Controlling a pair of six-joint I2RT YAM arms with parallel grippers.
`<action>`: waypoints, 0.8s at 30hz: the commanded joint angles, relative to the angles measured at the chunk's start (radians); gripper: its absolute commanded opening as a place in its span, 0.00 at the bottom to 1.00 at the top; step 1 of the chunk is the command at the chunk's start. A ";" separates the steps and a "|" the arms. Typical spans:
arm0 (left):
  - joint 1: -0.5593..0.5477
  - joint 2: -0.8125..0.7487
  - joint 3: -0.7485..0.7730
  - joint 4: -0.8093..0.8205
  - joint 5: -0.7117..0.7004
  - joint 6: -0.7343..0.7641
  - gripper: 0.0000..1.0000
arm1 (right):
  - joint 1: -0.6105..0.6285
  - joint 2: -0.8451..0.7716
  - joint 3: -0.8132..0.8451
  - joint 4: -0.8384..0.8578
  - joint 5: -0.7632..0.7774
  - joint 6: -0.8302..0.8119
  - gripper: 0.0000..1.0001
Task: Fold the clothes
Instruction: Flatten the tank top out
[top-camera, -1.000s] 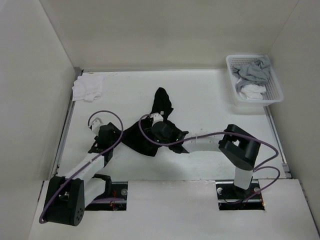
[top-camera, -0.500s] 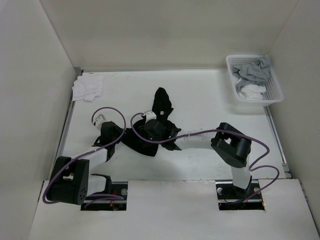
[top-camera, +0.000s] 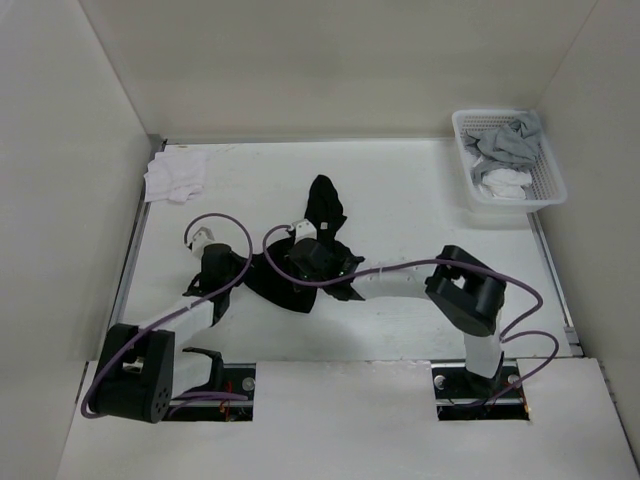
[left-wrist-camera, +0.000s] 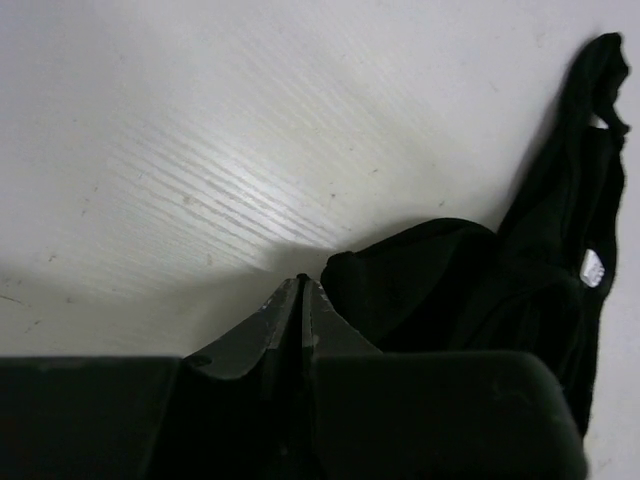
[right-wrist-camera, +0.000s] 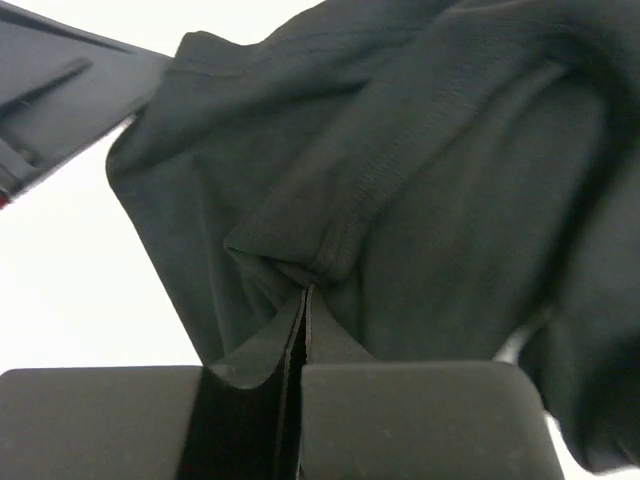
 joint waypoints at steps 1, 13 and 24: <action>-0.006 -0.086 0.040 -0.004 -0.002 0.001 0.02 | -0.011 -0.150 -0.064 0.084 0.055 0.007 0.00; 0.020 -0.438 0.229 -0.248 -0.051 0.027 0.02 | -0.188 -0.853 -0.367 0.223 0.064 0.069 0.00; -0.046 -0.531 0.414 -0.289 -0.110 -0.014 0.00 | -0.231 -1.102 -0.344 0.153 0.116 0.093 0.00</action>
